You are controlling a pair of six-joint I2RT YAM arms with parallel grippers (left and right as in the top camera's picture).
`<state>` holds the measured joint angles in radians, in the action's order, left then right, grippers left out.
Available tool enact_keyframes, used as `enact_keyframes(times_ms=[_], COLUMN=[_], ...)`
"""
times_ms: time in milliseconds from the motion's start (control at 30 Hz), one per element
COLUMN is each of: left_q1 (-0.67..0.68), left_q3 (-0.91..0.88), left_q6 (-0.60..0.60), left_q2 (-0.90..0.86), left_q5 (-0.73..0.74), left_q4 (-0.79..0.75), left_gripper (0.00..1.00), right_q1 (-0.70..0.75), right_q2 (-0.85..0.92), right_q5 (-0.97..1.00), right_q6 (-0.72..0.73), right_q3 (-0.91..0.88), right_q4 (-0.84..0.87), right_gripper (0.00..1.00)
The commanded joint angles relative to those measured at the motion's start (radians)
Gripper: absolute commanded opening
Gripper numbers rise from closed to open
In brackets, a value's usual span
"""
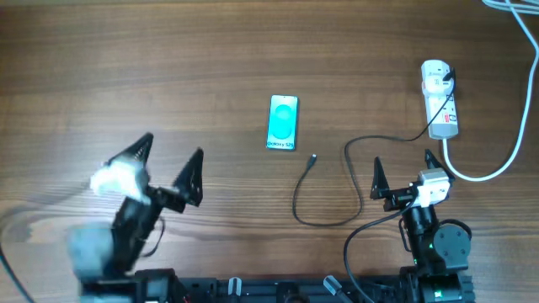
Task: Plug charger to phone and switch on socket
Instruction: 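Reach the left gripper over the Galaxy S25 phone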
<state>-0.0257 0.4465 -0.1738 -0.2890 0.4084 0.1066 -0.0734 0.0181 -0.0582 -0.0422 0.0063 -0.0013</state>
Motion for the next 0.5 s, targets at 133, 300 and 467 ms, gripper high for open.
enact_keyframes(times_ms=[133, 300, 467], left_q1=[-0.001, 0.190, 0.436], left_q3=[0.655, 0.725, 1.242], left_q6=[-0.046, -0.175, -0.234], left_q2=[-0.768, -0.966, -1.299], left_q5=[0.350, 0.141, -0.257], left_q4=[0.590, 0.671, 1.135], left_gripper=[1.00, 0.99, 1.00], right_q1=[-0.002, -0.002, -0.002], right_q2=[-0.004, -0.004, -0.004], right_q5=[0.009, 0.009, 0.009], right_q6=[0.016, 0.016, 0.016], right_q3=[-0.002, -0.002, -0.002], right_q4=[0.003, 0.002, 0.003], right_gripper=[1.00, 1.00, 1.00])
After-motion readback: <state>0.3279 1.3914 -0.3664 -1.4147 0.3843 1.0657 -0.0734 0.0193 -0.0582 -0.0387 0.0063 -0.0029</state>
